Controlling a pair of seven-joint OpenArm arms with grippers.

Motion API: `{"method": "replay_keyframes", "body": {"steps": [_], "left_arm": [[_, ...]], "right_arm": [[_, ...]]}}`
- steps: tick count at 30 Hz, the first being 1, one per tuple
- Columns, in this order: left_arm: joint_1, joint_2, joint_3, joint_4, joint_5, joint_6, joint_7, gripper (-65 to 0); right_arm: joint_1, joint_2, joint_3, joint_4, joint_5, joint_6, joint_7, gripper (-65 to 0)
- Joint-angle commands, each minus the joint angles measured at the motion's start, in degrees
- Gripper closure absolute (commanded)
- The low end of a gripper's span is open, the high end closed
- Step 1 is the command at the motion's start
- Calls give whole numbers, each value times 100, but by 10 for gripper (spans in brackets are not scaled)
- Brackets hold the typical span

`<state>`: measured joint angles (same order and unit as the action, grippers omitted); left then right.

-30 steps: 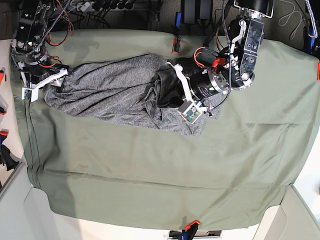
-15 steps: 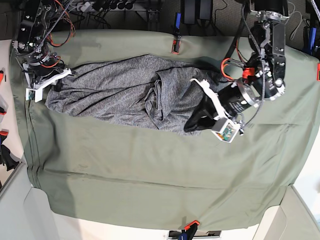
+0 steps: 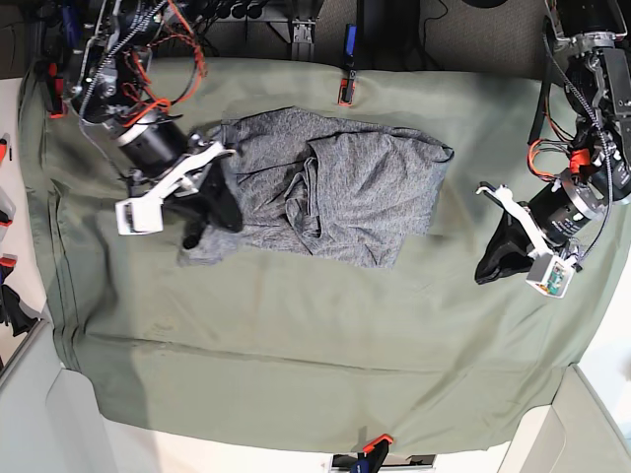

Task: Fold the T-shirt properly
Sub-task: 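Release the left gripper and move the right gripper onto the folded bundle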

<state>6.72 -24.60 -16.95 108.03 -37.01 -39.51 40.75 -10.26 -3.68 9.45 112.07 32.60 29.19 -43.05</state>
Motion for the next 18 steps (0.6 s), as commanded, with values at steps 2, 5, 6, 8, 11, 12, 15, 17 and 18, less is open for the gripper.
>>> {"method": "replay_keyframes", "body": {"steps": [2,5,6,8,11,12,15,17,18], "left_arm": [[-61,-164,-37,9,-227,-49,-15,0],[17,-227,-37,-26,-306,-49,44,0],[48,-225,-37,-26,-304,-49,63,0],[136,-225,-37,-26,-308,-49,66,0],[271,-225,-37,-26,-308,-49,61,0],[319,-225,-37,-26,-308,-49,42,0],[457,-225,-37,-26,-420,-49,44,0],[490,-225,-37,-26,-509,-49,48,0],[487,-225,-37,-26,-551,-49,63,0]], "right_arm": [[142,-203,-546,13,-376,57,354,0],[341,-487,-1314,-256,-1043,-74,730,0],[463,-494,-1567,-404,-1178,-195,800,0],[734,-501,-2009,-802,-1338,-391,857,0],[1172,-501,-2575,-1545,-1379,-435,863,0],[1279,-501,-2743,-1775,-1410,-435,870,-124],[1488,-501,-3182,-2288,-1572,-428,920,-455],[1539,-503,-3377,-2369,-1722,-260,922,-453],[1567,-503,-3436,-2352,-1727,-184,927,-453]]}}
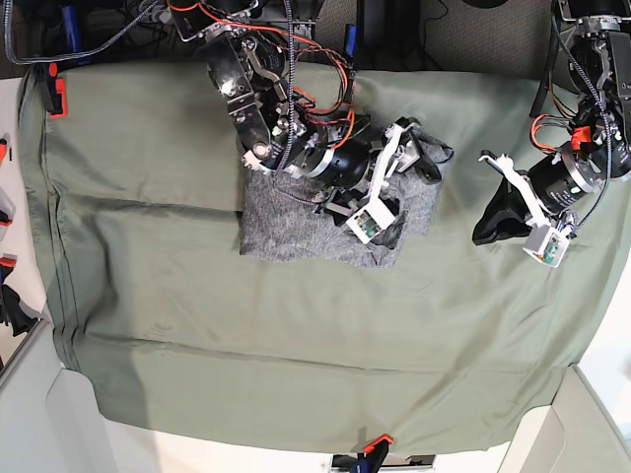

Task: Fold the T-shirt properly
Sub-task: 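Release the left gripper and move the right gripper onto the folded bundle, then fold the strip's other end over the bundle with the right gripper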

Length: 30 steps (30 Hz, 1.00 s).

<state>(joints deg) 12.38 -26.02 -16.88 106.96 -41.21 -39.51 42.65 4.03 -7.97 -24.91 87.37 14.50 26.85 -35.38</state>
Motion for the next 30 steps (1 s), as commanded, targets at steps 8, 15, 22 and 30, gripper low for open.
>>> {"method": "replay_keyframes", "body": {"steps": [8,15,22,30], "left_arm": [[-79,-83,-46,155,-1086,-49,321,0],[-74,17,63,175,-1829,-49,767,0],[267,61,1154,173,-1255,-49,820,0],[769,59,1805,173,-155,-49,170,0]], "right_arm": [[247,-74,105,1327,87,59,-26,-453],[343,-66,1082,1991,-713,-540,-103,-271],[472,46,2415,1519,-1040,-752,120,0],[964,376,2404,-103,-940,-737,131,0]]}}
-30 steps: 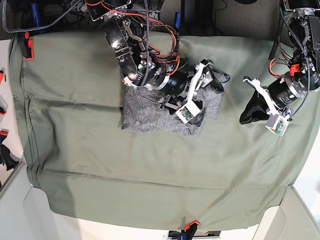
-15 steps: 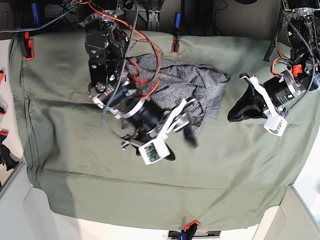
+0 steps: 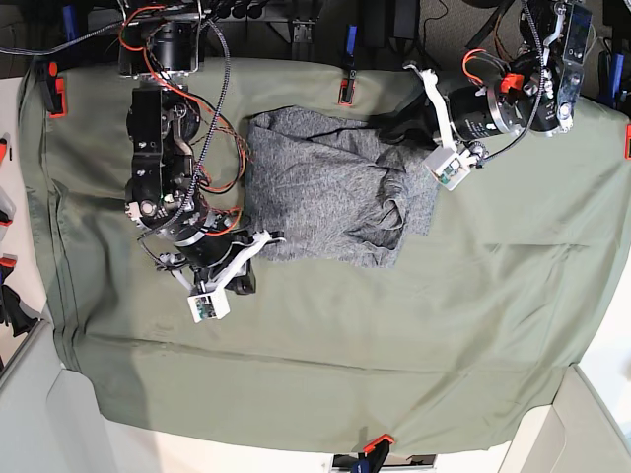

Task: Fold the T-shirt properly
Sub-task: 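Fold the strip's other end over the bundle with the right gripper, then grasp the bundle edges with both grippers and tuck them into a square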

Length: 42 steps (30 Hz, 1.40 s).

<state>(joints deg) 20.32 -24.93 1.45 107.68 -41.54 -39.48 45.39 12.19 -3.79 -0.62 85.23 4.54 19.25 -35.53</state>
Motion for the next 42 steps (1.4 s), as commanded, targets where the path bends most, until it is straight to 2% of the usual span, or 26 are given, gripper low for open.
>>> {"method": "replay_keyframes", "body": {"steps": [1,5,10,13,17,22,26,30,35,38,42], "left_arm": [[-11,-46,-28,101,66,-52,-170,0],[-17,-48,-28,-66,675,-52,-391,0],[-72,-50,-28,-511,723,-52,-654,0],[-256,-50,-28,-811,839,-52,-758,0],[-649,-48,-28,-1270,874,-52,-774,0],[-1412,-35,-28,-1663,769,-52,-793,0],[-2059,92,-28,-1947,791,-52,-791,0],[-2719,256,-28,-2549,798,-52,-791,0],[-3685,688,20,-3654,802,-52,-793,0],[-4269,929,310,-4358,931,-52,-791,0],[-4765,925,909,-4957,1005,-52,-748,0]], "right_arm": [[201,-15,-107,-98,57,24,151,0],[291,0,-531,-723,42,24,313,0],[291,2,-955,-916,-4,44,402,0],[291,2,-994,-911,-70,223,396,0],[289,11,-994,-911,-68,258,208,0],[286,205,-994,-833,-26,258,125,0],[186,507,-990,-481,225,256,-208,0],[-63,682,-990,20,258,234,-225,0],[-420,680,-990,481,446,190,-315,0],[-643,673,-990,608,608,192,-313,0],[-929,533,-990,640,802,195,-310,0]]}}
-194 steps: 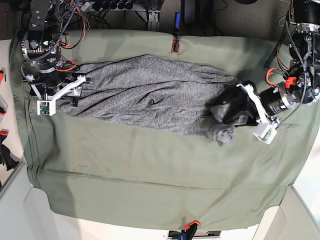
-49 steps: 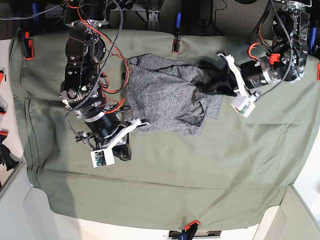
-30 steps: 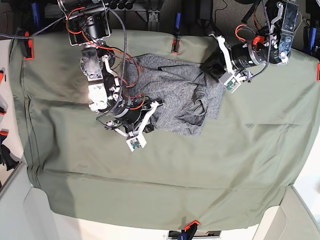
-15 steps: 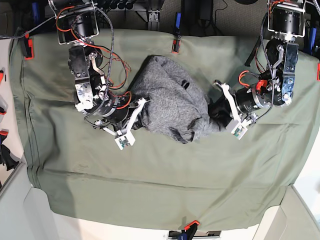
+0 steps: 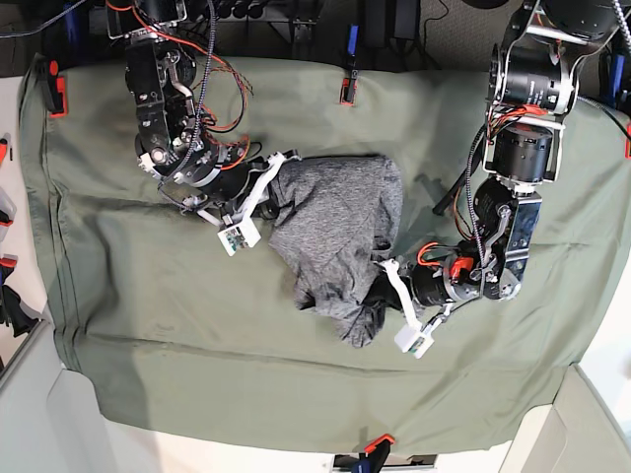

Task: Fold the T-shirt properly
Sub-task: 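Grasp the bundle edges with both grippers and tuck them into a square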

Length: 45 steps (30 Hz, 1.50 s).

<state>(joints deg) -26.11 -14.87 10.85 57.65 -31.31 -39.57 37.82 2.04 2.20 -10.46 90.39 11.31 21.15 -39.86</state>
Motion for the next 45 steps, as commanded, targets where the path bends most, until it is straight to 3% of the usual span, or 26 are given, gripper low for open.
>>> {"method": "replay_keyframes", "body": {"steps": [1,8,15,21,26,32,34,39,45], "left_arm": [[-151,-140,61,46,-76,-43,76,0],[-131,-1034,70,487,-2114,-43,1110,0],[127,-1961,22,1067,-2957,-43,1600,0],[586,-1902,22,1847,-3576,-43,1945,0],[951,-1377,22,2162,-3187,-43,1805,0],[992,-1019,22,1939,-850,-43,173,0],[992,-1025,22,1886,-446,-43,-55,0],[968,-1154,22,1718,-203,-43,-105,0],[916,-1572,-35,1567,-210,-43,-297,0]], "right_arm": [[22,-146,-7,122,162,9,120,0],[-190,-667,-9,142,588,490,122,0],[-175,-944,-17,146,584,605,142,0],[-85,-953,107,282,407,387,310,0],[-48,-953,227,595,402,358,315,0],[90,-966,227,929,48,28,328,0],[212,-966,227,911,2,2,330,0],[501,-968,225,629,4,9,389,0],[970,-968,208,-538,-2,13,807,0]]}}
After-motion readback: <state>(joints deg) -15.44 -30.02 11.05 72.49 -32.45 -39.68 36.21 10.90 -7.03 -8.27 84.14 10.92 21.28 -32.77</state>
